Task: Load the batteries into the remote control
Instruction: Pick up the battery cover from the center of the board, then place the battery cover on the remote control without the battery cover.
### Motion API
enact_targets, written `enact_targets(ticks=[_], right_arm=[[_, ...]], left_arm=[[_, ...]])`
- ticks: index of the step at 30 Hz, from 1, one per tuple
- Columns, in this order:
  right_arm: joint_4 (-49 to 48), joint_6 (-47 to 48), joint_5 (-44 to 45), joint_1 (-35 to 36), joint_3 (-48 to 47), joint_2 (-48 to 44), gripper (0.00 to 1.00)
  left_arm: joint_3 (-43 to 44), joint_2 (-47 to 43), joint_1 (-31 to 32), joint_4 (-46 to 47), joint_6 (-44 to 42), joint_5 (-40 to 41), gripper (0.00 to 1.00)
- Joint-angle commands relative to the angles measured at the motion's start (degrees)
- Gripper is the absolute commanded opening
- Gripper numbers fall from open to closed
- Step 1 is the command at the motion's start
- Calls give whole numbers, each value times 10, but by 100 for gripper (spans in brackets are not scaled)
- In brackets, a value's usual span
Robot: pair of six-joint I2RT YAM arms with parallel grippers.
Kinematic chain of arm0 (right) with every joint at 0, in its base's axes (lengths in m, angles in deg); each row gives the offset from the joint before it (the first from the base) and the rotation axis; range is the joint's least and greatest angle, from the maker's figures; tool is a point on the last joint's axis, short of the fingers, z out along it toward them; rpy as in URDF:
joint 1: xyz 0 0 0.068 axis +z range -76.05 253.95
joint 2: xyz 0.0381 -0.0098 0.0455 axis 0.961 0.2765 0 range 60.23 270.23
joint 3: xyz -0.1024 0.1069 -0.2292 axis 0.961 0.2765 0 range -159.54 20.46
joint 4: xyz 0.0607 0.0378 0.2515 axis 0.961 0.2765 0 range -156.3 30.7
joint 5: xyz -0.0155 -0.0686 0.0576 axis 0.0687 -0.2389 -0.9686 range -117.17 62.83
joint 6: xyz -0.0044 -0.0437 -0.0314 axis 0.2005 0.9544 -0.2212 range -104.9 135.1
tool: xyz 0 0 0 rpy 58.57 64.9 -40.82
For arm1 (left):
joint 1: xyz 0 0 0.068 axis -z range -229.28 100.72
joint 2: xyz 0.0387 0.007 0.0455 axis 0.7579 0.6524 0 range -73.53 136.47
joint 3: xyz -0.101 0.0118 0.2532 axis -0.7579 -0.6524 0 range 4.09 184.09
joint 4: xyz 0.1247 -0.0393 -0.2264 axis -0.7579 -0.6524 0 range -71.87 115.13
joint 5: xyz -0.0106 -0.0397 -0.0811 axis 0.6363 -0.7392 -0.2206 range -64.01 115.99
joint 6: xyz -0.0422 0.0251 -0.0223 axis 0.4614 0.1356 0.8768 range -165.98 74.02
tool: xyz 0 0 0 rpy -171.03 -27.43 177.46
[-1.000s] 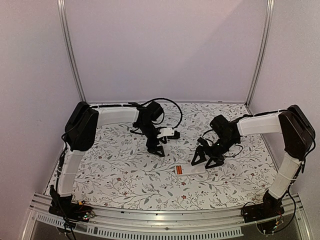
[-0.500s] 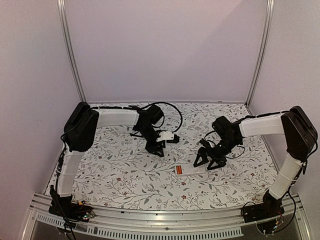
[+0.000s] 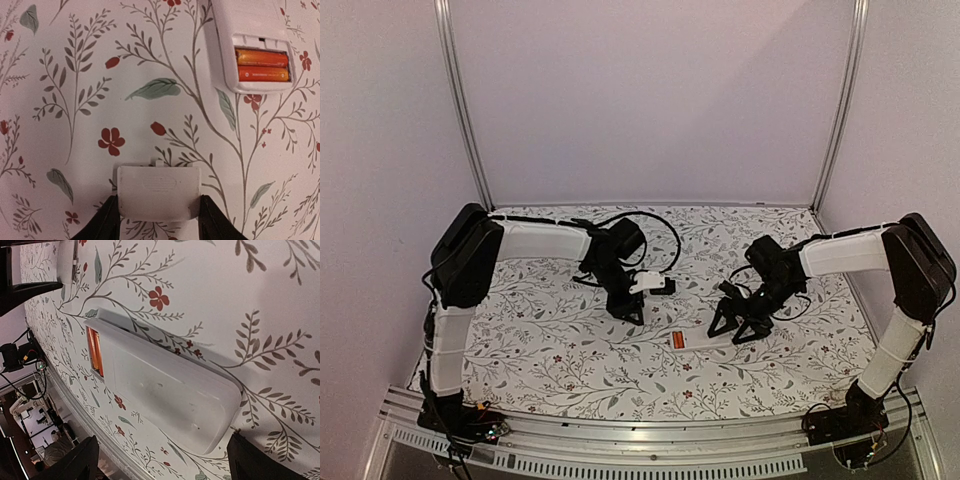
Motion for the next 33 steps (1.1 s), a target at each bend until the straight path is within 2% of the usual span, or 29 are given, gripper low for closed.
enact_targets(ticks=[1, 8, 15, 22, 33], right_arm=[[-10, -13, -8, 9, 17, 1, 89], [-44, -36, -24, 30, 12, 16, 86], [-70, -56, -32, 57, -13, 42, 82], [-74, -48, -21, 58, -56, 80, 78], [-79, -44, -32, 58, -67, 103, 64]], left_arm=[[-90, -88, 20, 46, 87, 21, 36], [-197, -202, 52, 89, 162, 54, 36], [-245, -250, 78, 101, 205, 77, 35], [-238, -232, 86, 114, 204, 83, 35], [-172, -157, 103, 103, 214, 76, 35]])
